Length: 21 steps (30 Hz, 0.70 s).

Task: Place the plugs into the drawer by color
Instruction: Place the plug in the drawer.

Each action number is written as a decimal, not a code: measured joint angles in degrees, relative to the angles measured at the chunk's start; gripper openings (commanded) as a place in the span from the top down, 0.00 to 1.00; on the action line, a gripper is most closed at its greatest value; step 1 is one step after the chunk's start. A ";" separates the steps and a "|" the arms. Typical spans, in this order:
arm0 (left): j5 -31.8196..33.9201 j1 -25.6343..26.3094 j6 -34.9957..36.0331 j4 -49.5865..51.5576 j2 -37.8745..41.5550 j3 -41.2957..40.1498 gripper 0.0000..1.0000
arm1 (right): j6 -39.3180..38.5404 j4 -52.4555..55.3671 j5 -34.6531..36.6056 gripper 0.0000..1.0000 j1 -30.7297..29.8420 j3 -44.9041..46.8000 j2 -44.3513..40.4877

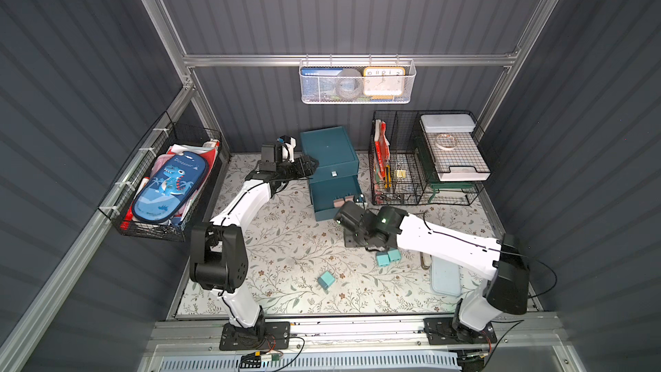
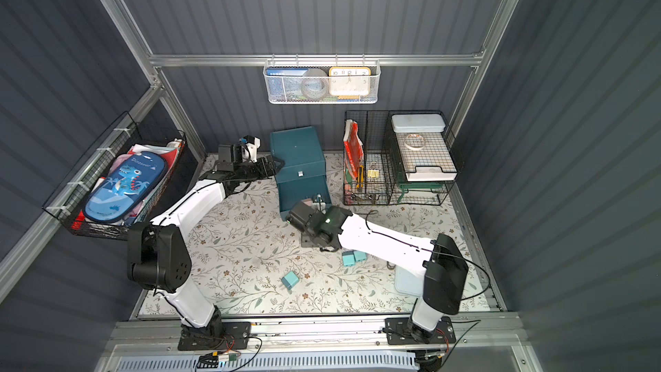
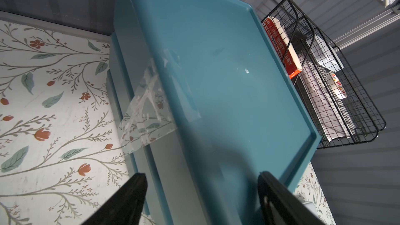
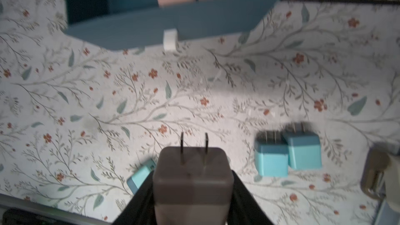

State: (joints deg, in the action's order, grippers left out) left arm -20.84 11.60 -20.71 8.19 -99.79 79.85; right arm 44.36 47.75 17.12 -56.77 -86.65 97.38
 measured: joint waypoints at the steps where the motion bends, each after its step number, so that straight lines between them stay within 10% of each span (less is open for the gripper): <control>1: -0.02 0.02 0.00 0.00 0.00 0.00 0.16 | -2.16 -0.31 -0.02 0.69 1.09 -2.86 1.79; 10: -0.63 0.11 0.00 -0.33 0.00 0.00 0.27 | -14.80 -2.01 -2.12 0.68 7.69 -25.51 18.03; 21: -1.01 0.13 -0.02 -0.63 0.00 0.00 0.30 | -17.73 -3.39 -6.45 0.64 7.93 -31.50 26.84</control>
State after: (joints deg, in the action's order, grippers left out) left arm -21.85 11.73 -20.73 7.55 -99.79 79.85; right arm 26.63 44.36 10.68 -48.84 -118.15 124.22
